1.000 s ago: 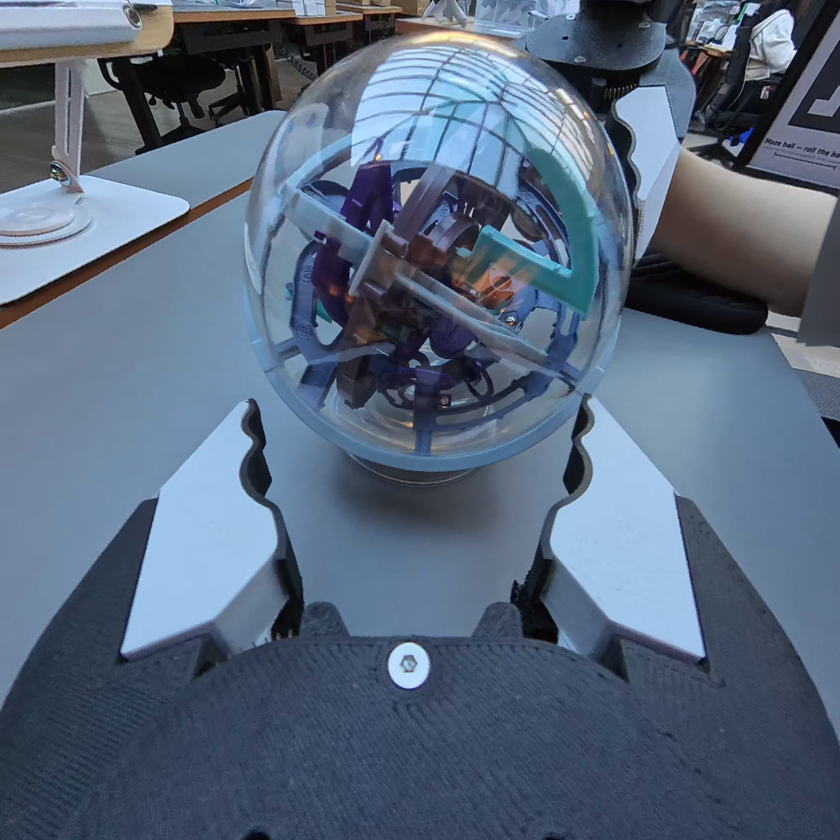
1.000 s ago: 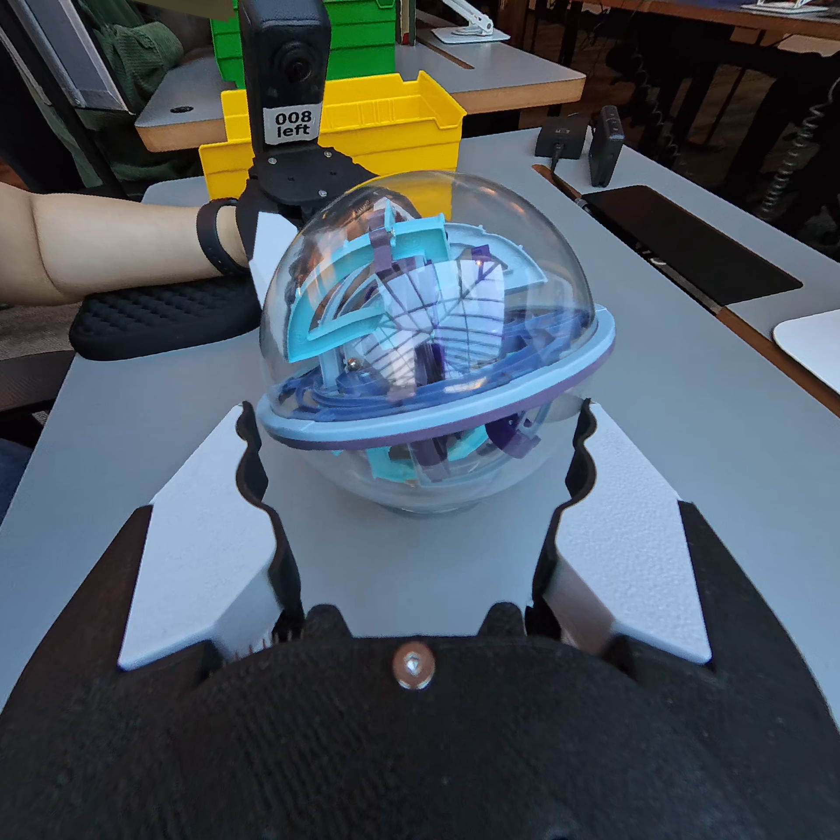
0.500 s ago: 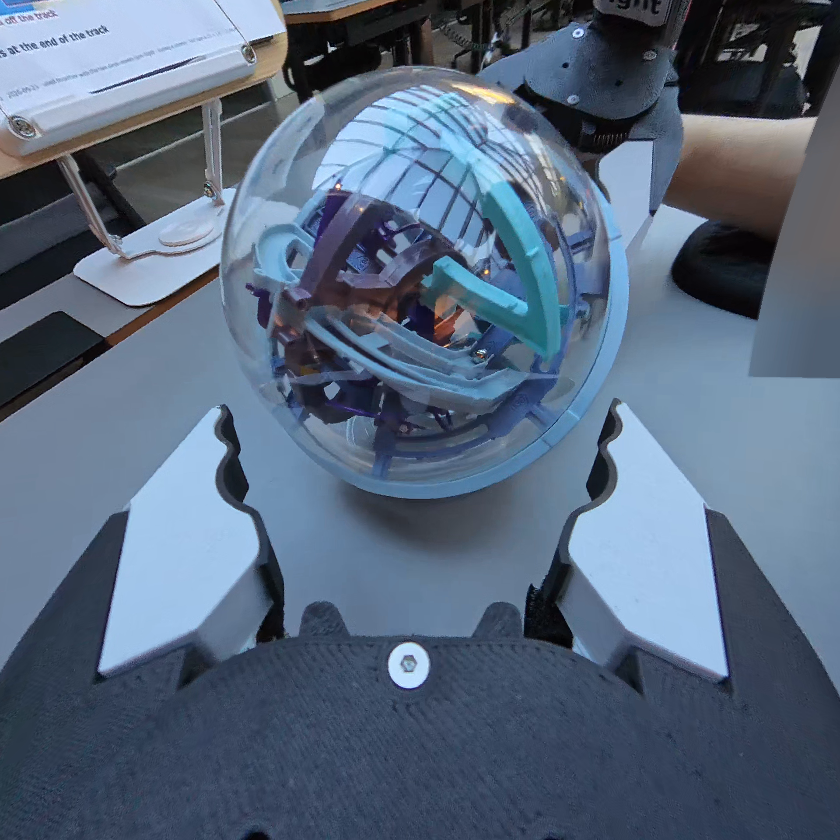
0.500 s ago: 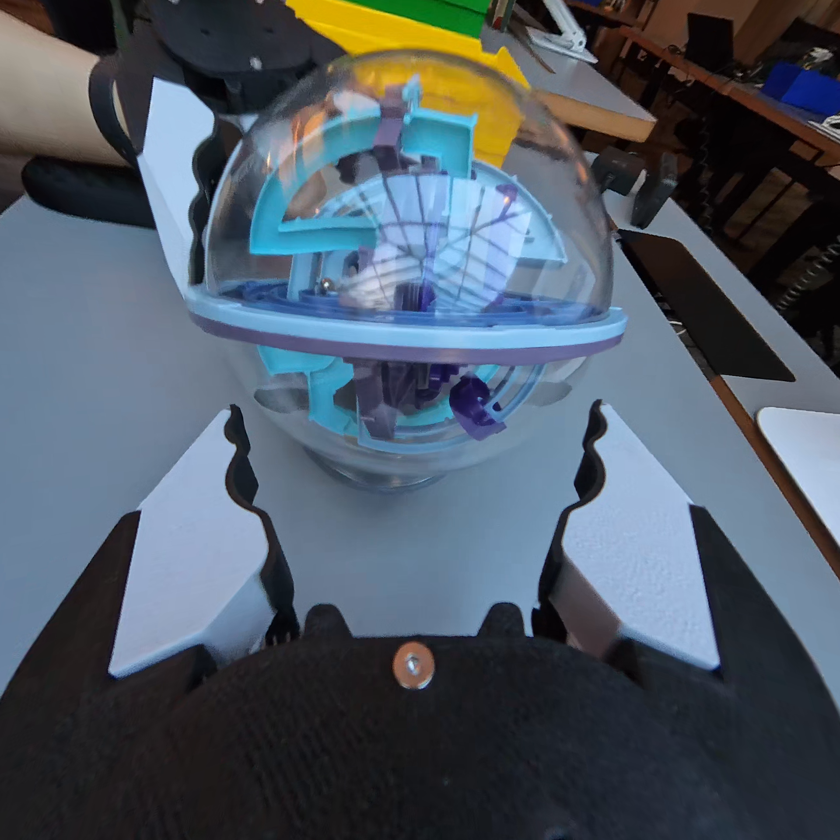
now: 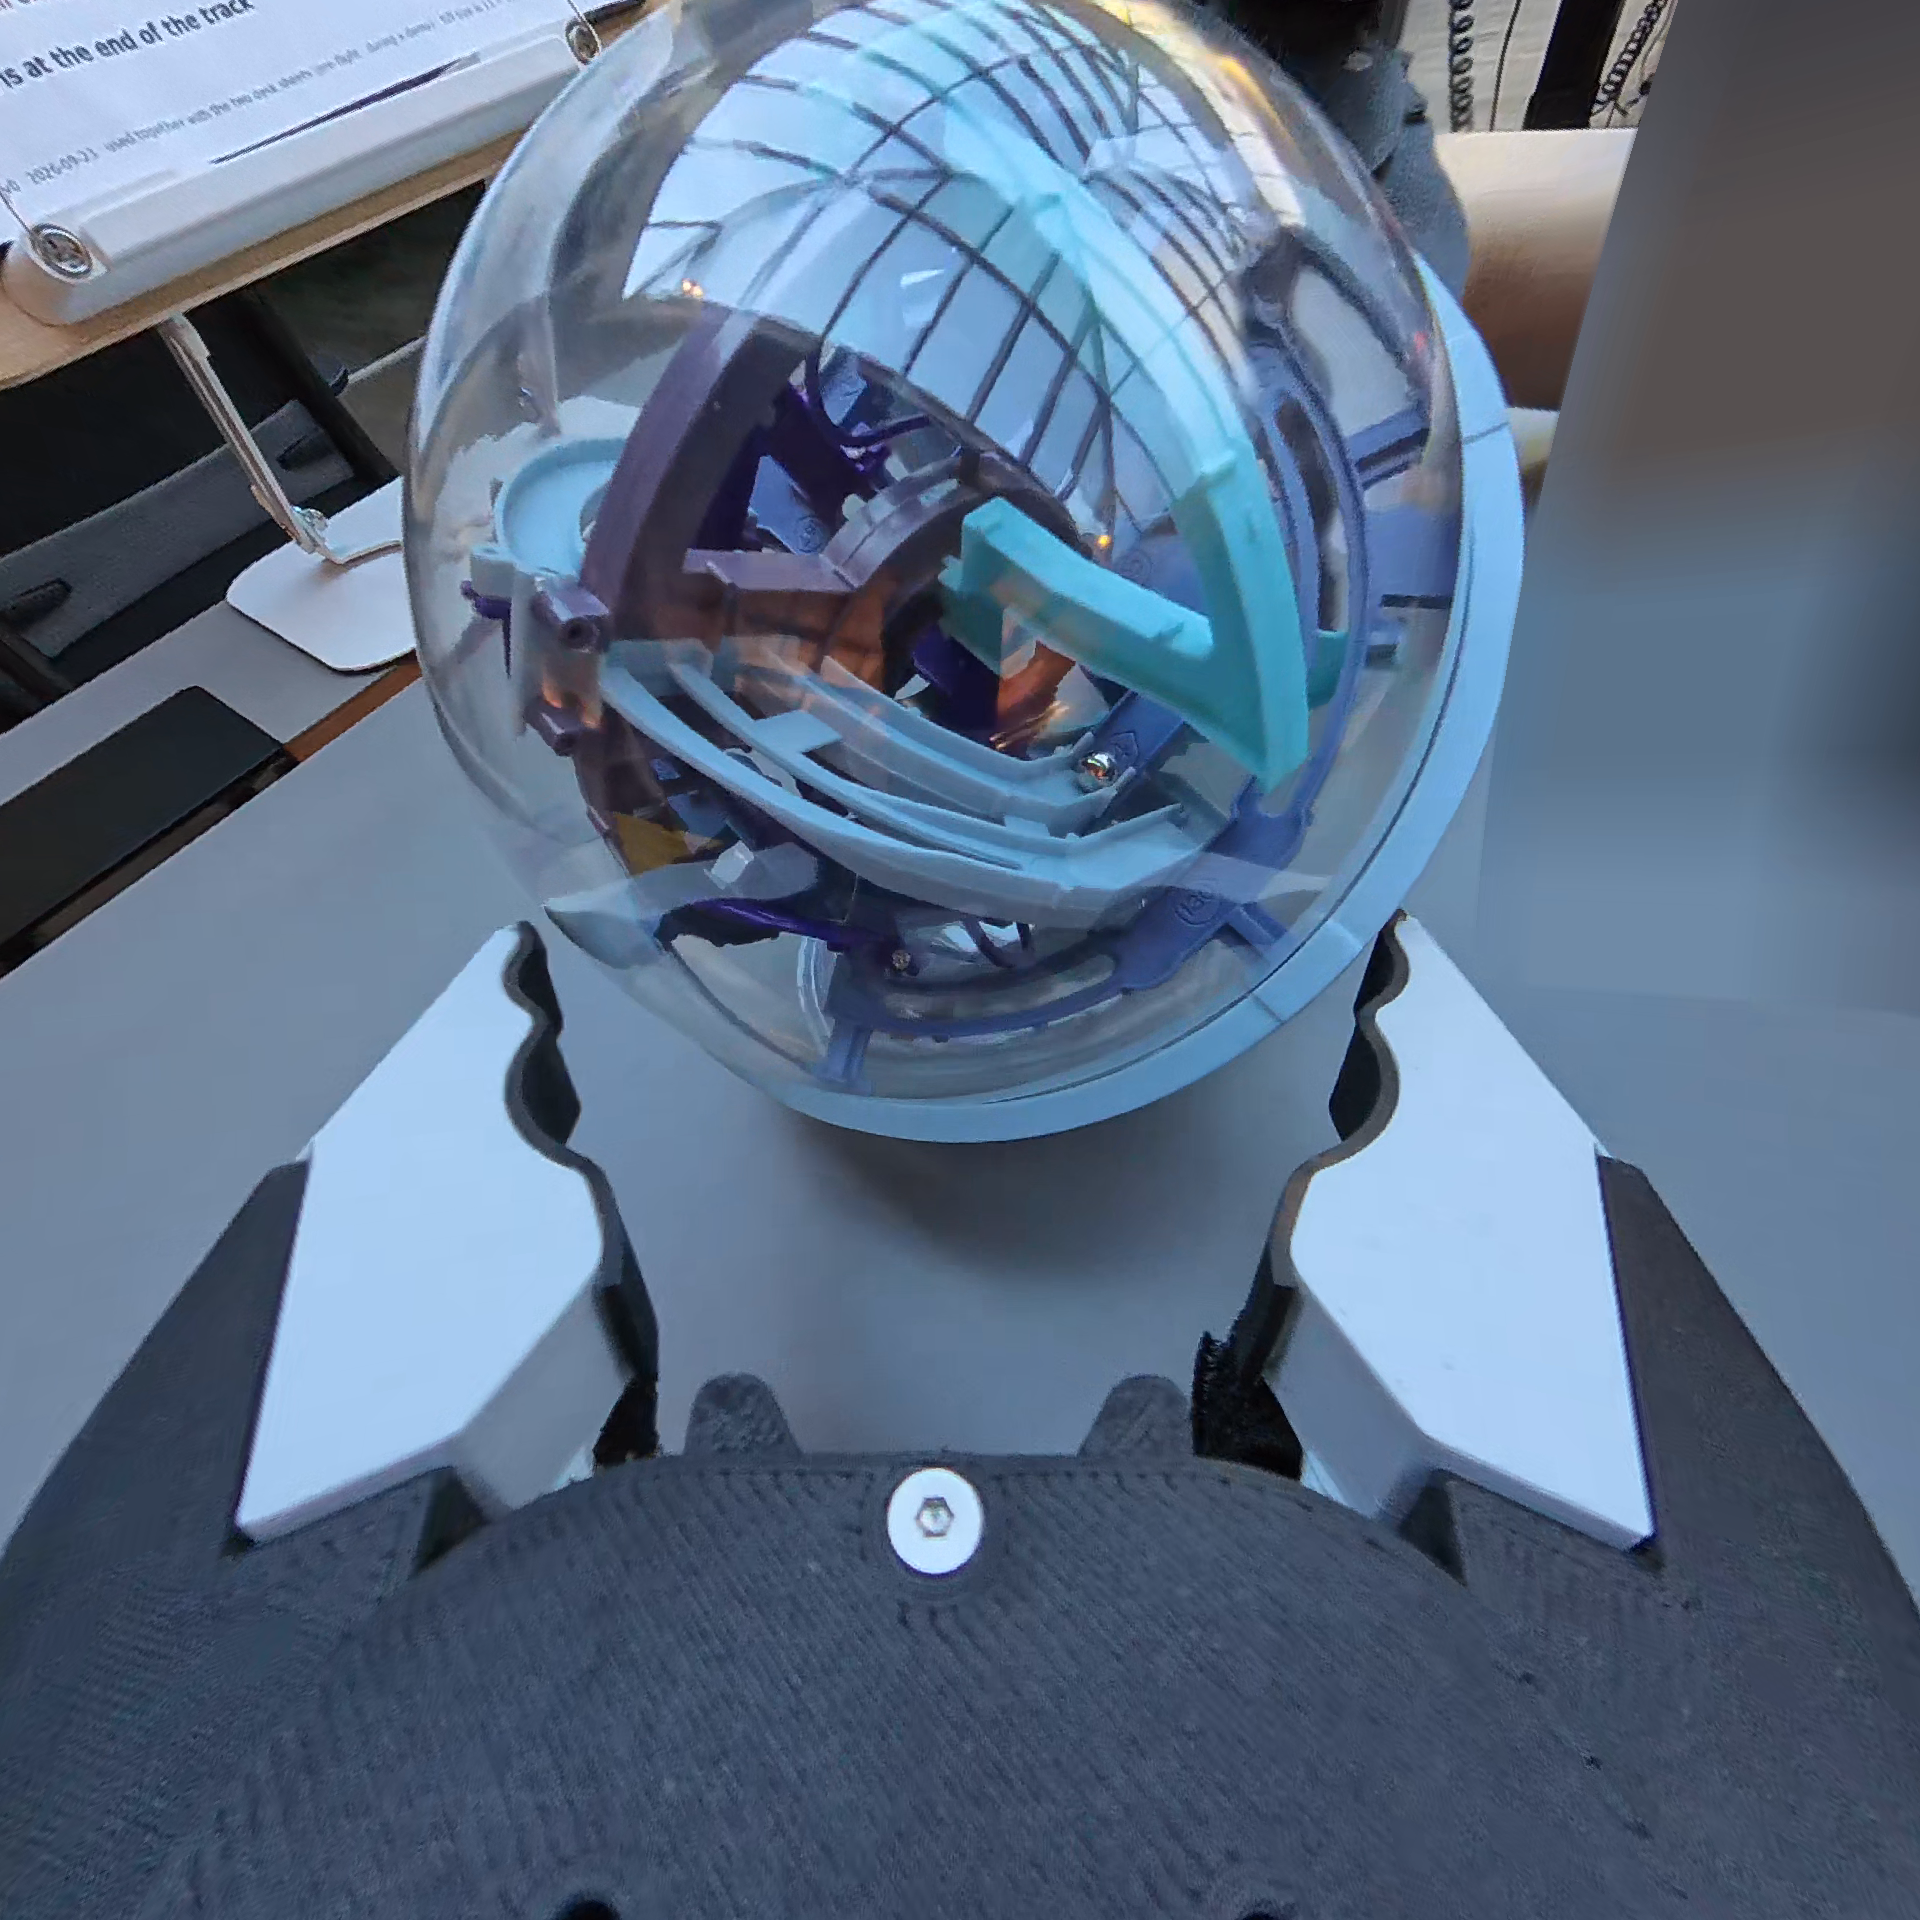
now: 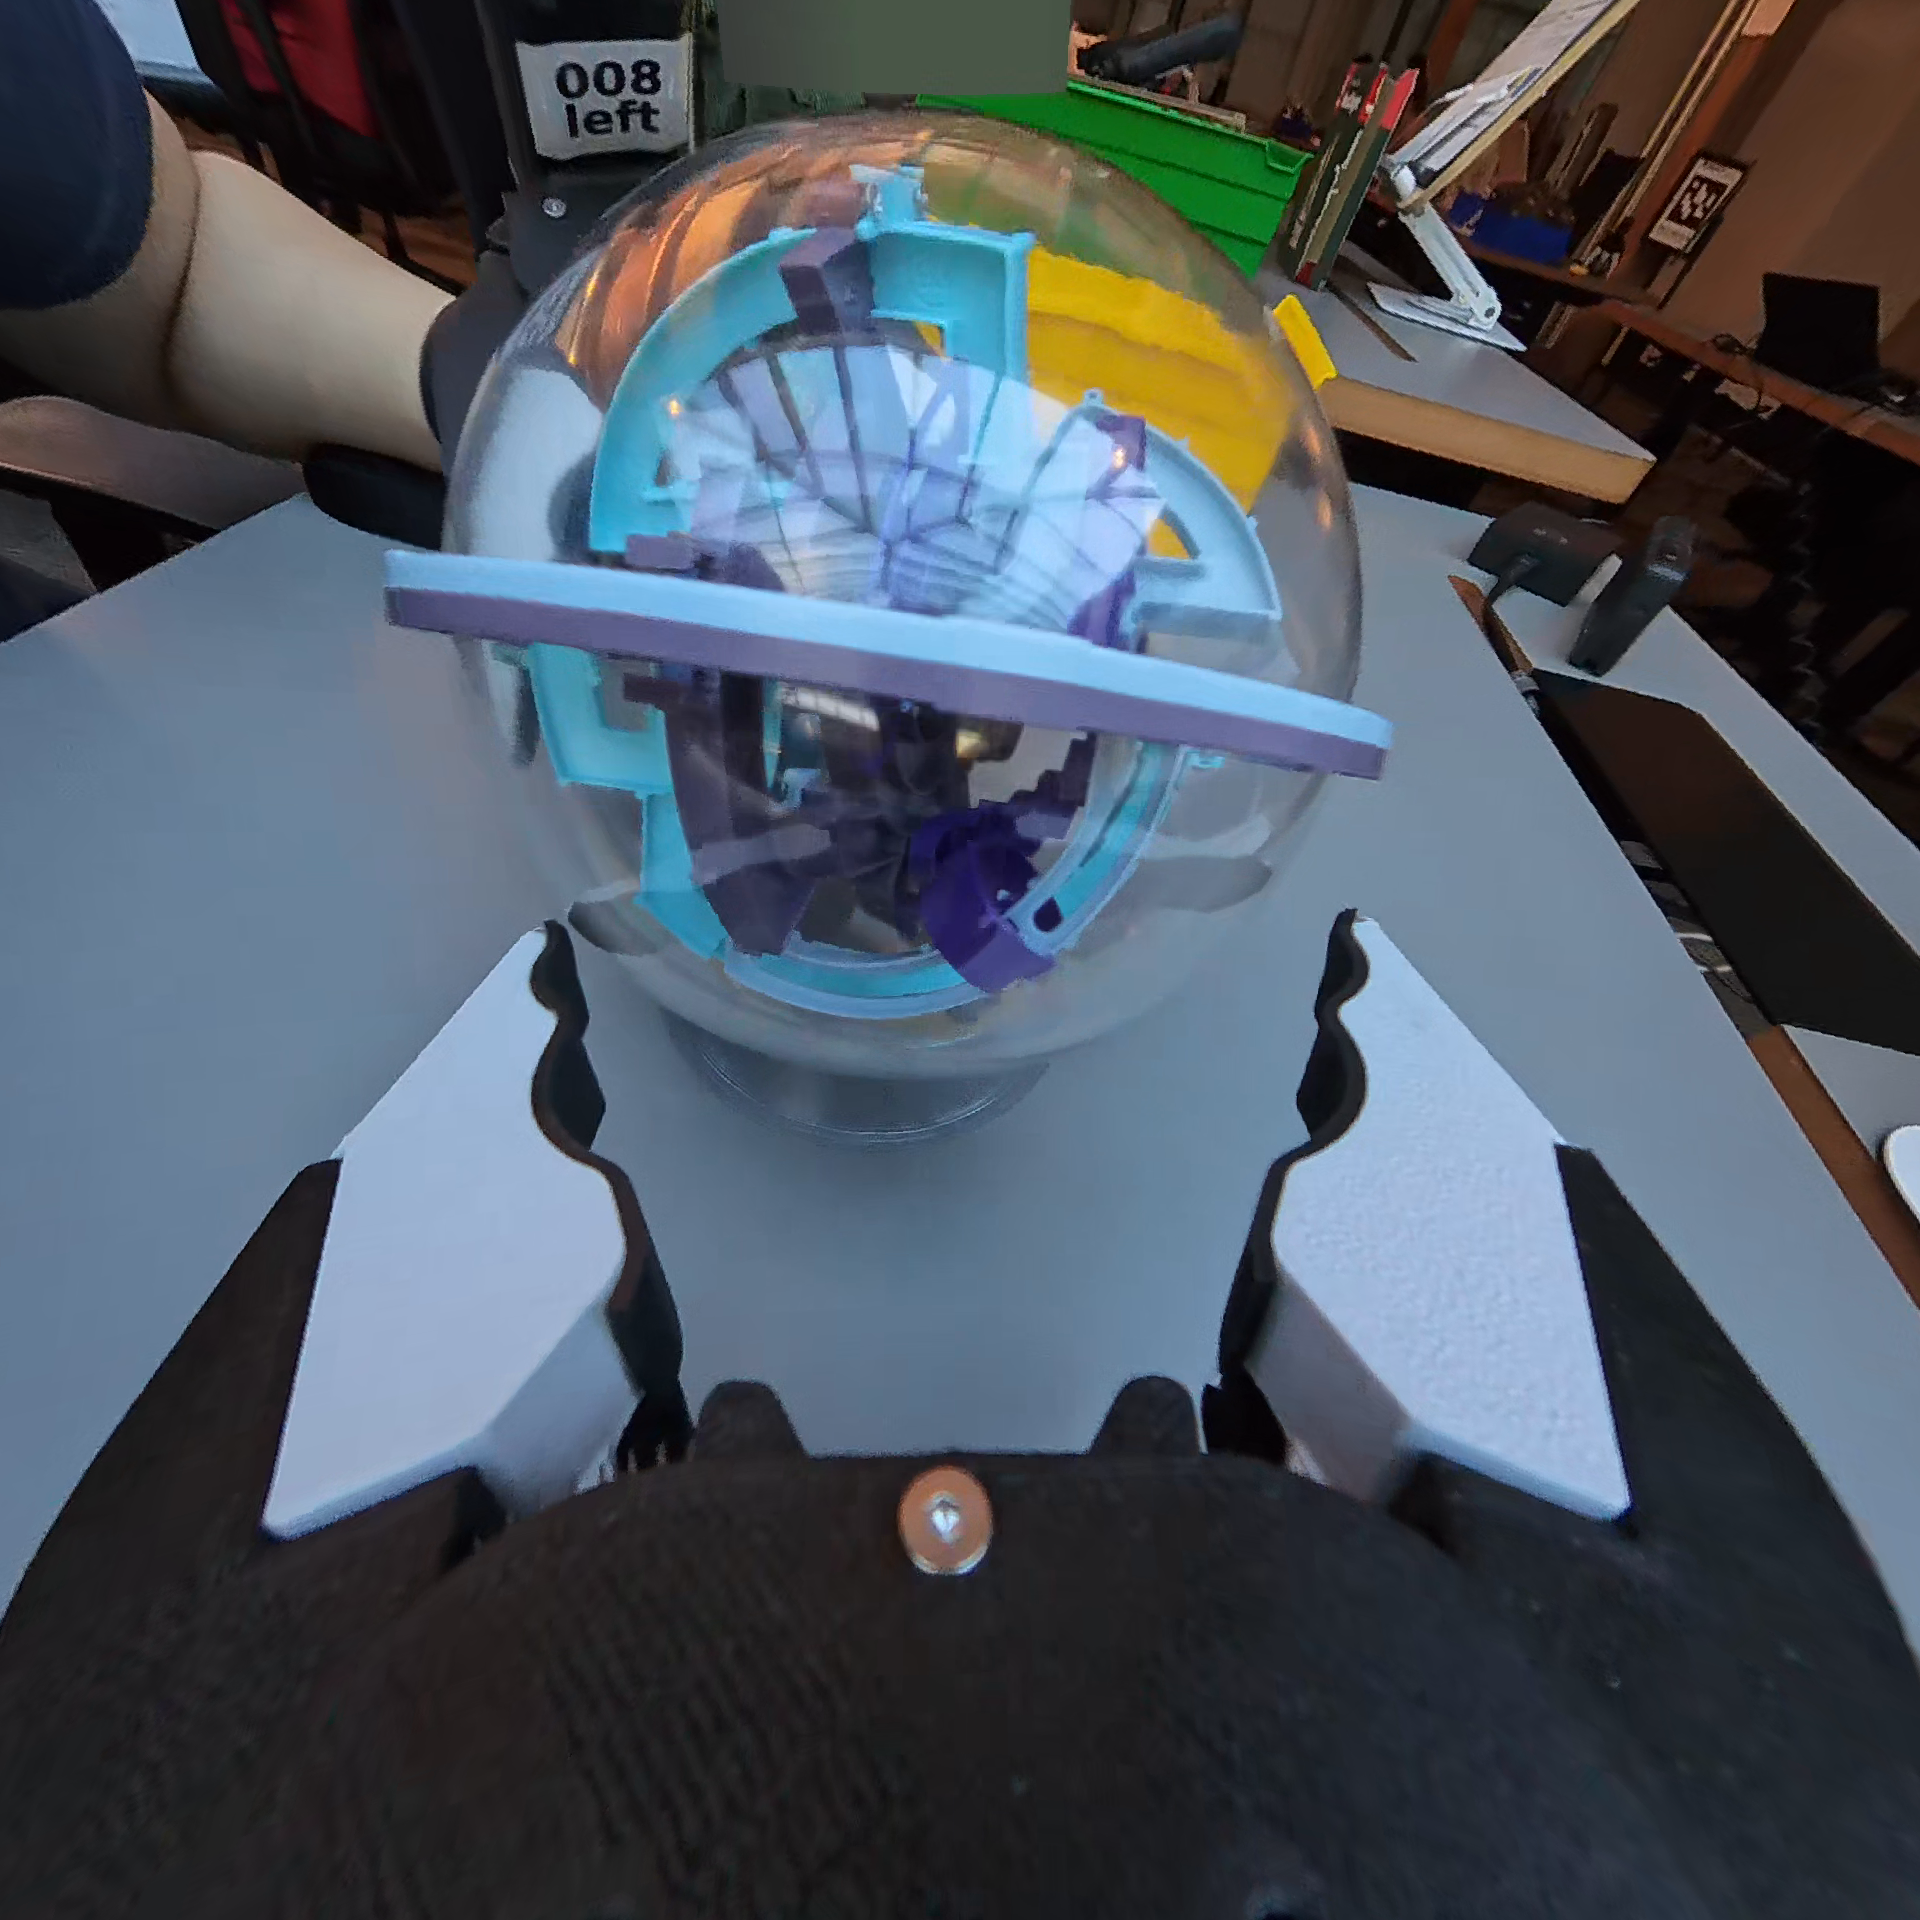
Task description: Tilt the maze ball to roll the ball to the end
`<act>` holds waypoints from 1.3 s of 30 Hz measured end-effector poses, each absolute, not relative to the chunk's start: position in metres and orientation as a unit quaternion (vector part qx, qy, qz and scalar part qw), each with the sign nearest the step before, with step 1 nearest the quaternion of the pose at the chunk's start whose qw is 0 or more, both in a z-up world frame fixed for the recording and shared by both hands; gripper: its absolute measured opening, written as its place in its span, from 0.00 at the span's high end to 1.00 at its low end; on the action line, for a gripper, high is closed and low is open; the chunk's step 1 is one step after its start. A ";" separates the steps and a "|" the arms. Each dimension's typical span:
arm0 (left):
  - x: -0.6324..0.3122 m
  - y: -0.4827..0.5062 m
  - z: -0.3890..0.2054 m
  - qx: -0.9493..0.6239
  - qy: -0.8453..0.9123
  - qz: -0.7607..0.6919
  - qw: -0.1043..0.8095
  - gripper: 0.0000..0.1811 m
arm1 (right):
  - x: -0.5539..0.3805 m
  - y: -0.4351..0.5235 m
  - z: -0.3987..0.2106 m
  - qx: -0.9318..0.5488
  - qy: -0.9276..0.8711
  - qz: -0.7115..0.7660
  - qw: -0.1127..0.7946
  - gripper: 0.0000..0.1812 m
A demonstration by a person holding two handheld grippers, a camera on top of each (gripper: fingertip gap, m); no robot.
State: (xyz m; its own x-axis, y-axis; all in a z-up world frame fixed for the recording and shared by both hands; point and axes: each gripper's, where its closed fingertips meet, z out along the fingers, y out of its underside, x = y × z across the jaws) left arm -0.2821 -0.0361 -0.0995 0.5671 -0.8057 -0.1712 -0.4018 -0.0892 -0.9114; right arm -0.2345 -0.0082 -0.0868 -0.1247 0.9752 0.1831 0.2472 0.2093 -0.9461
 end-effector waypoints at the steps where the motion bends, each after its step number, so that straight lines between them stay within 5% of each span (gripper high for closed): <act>1: -0.283 -0.037 -0.100 -0.710 0.429 -0.192 0.525 0.20 | -0.234 -0.007 -0.087 -0.480 -0.632 0.409 0.451 0.24; 18: -0.289 -0.040 -0.104 -0.703 0.442 -0.205 0.519 0.28 | -0.235 -0.011 -0.096 -0.470 -0.652 0.403 0.437 0.31; 39: -0.288 -0.042 -0.100 -0.707 0.427 -0.237 0.512 0.27 | -0.232 -0.013 -0.092 -0.476 -0.638 0.440 0.415 0.36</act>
State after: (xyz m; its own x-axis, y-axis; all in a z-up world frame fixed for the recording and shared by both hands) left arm -0.2881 -0.0418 -0.1002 0.5234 -0.8459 -0.1024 -0.3616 -0.1117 -0.9256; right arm -0.2318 -0.0134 -0.0924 -0.2028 0.9730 0.1098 0.2428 0.1586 -0.9570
